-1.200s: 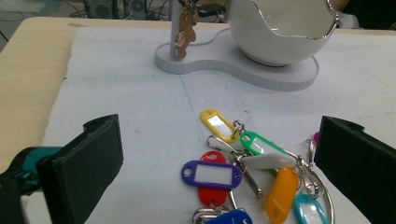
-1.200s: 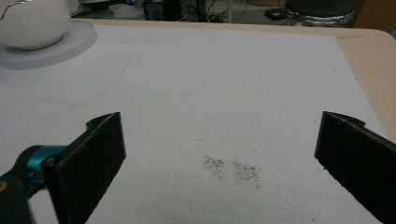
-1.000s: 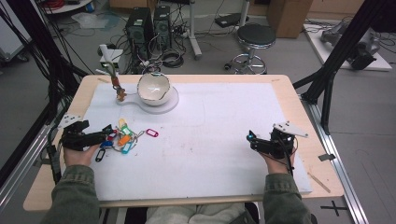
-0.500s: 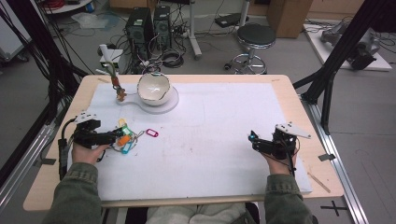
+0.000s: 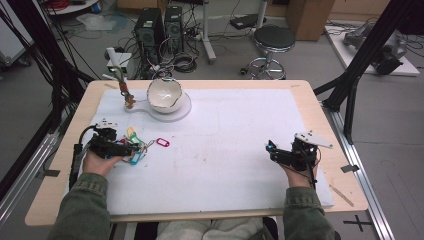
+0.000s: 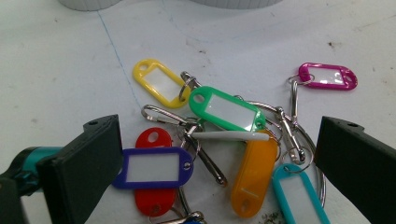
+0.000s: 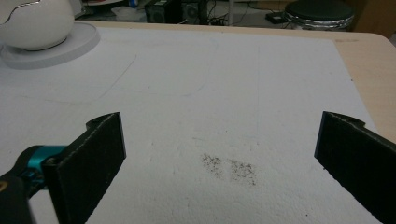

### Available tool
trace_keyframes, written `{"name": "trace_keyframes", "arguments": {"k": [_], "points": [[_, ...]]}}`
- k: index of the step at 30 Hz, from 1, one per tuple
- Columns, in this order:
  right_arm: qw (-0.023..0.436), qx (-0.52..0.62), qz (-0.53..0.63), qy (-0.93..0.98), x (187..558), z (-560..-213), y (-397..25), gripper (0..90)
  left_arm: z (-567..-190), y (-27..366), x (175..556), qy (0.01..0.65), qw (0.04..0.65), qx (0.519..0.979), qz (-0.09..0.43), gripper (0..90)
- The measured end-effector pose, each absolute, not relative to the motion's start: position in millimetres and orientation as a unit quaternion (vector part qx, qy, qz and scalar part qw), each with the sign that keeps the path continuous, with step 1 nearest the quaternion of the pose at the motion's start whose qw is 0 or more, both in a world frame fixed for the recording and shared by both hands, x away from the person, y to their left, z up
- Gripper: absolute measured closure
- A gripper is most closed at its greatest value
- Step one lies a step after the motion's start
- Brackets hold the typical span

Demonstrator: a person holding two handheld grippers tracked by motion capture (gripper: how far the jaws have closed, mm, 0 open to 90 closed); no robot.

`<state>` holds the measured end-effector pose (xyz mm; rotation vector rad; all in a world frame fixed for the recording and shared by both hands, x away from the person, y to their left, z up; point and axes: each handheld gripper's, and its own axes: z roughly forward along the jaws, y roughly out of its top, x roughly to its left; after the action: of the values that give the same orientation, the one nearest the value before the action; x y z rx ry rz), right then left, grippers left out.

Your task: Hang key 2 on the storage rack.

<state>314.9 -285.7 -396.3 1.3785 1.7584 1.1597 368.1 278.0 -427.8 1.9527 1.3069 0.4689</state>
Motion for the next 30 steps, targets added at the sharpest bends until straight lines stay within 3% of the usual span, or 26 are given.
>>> {"name": "trace_keyframes", "arguments": {"k": [5,8,11,15,18,30], "points": [[0.304,0.522,0.438,0.666,315.0,-396.5,-285.3,0.9,-429.1,277.4,368.6,0.504,0.357,0.766,0.18,8.0],[0.305,0.522,0.438,0.665,315.6,-396.8,-285.9,0.9,-428.3,277.9,368.2,0.505,0.355,0.764,0.188,16.7],[0.305,0.523,0.438,0.664,315.7,-396.9,-286.0,0.9,-428.8,277.4,368.1,0.5,0.354,0.766,0.193,27.6],[0.301,0.524,0.439,0.665,316.0,-397.1,-285.9,0.9,-427.6,276.8,367.2,0.487,0.363,0.77,0.195,57.8],[0.3,0.525,0.438,0.665,316.6,-397.6,-285.5,0.9,-424.8,278.3,366.4,0.484,0.363,0.767,0.215,66.7],[0.296,0.525,0.438,0.667,317.3,-398.1,-283.9,0.9,-423.4,280.9,366.8,0.479,0.367,0.768,0.211,68.8]]}}
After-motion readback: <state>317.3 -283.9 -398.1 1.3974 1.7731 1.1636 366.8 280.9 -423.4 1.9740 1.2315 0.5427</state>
